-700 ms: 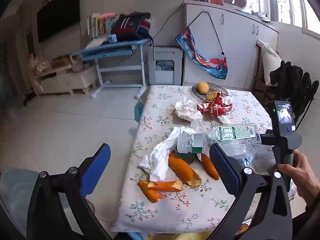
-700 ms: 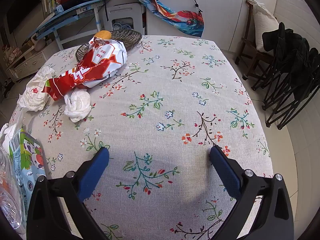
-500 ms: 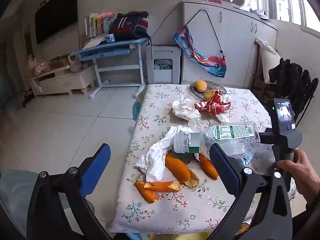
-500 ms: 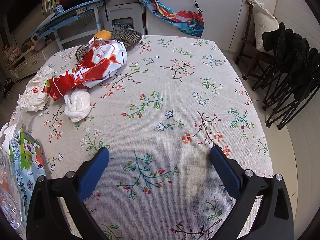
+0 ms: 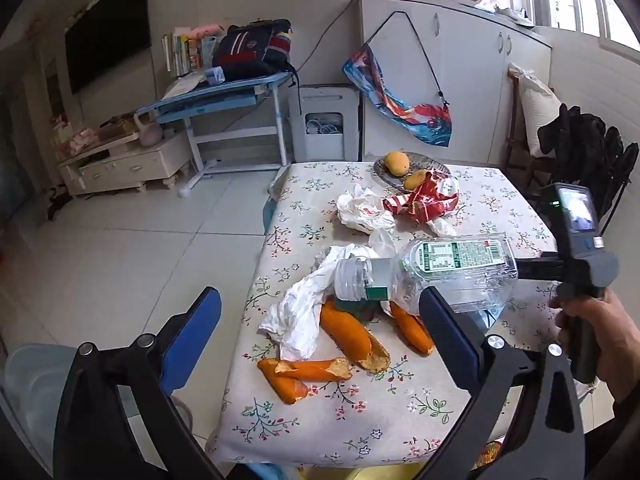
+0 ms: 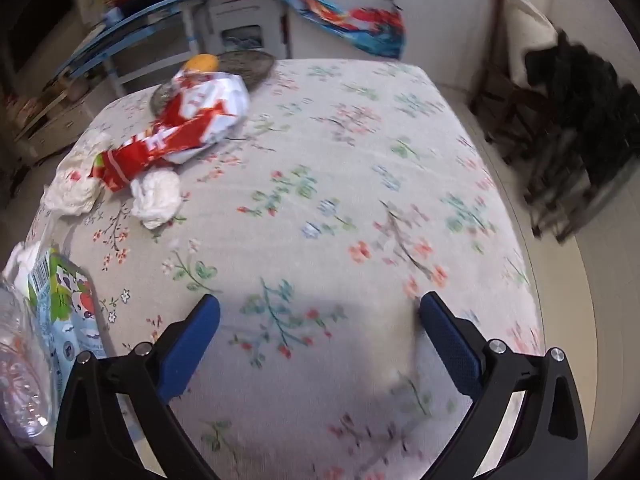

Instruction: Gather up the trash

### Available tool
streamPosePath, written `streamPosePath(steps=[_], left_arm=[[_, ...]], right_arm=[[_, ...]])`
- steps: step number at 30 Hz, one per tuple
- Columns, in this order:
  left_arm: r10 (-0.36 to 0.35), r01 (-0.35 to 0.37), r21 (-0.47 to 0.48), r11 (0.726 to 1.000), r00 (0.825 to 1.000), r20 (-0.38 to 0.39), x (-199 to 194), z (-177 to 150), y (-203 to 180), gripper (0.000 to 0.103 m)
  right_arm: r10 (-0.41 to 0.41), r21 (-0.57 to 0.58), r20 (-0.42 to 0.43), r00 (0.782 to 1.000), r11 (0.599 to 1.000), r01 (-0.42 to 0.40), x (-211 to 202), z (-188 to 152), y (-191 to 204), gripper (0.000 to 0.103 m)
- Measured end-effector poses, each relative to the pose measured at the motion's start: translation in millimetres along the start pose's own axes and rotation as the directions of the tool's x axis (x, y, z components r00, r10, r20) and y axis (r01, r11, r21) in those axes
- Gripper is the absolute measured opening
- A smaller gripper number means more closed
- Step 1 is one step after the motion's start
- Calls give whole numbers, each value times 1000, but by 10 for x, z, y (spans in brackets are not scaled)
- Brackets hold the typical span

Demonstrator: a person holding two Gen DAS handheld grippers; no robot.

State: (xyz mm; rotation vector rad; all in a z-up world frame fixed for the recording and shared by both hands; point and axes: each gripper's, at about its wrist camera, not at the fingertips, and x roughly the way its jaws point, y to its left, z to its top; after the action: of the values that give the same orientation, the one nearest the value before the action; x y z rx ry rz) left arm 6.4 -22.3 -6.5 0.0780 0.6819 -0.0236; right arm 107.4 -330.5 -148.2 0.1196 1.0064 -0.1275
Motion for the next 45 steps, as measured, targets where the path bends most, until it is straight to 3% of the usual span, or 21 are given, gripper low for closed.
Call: streamPosePath(steps=[3,5,11,17,20,32,45], left_arm=[[10,-10,-19,1000,1000,0,-15,-24,44,96],[23,-23,-26,999,1000,9,-63,-59,78,96],[34,-33,-44,998,999,39,-361,-226,182,96],[5,-1,-40,999,996,86,-726,-420,217,96],[-16,18,-19,1000,995,102,-922,-542,196,96],[-58,61,-21,998,990,125,-1283,-882,299,96],[-55,59,-30,998,991,119,-1209,-879,274,96]], right_arm=[[-8,26,66,998,1000,7,-303,-53,-63,96],[-14,15,160,987,1000,12,-693,-137,-43,96],[62,0,350,935,998,-66,-1579,-685,18,96],[114,-22,443,889,993,-117,-1960,-1192,122,96],[120,-52,514,850,993,-109,-2157,-1343,187,96],[149,-110,590,793,988,-104,-2276,-1679,324,96],[137,-129,596,791,989,-74,-2254,-1721,362,96]])
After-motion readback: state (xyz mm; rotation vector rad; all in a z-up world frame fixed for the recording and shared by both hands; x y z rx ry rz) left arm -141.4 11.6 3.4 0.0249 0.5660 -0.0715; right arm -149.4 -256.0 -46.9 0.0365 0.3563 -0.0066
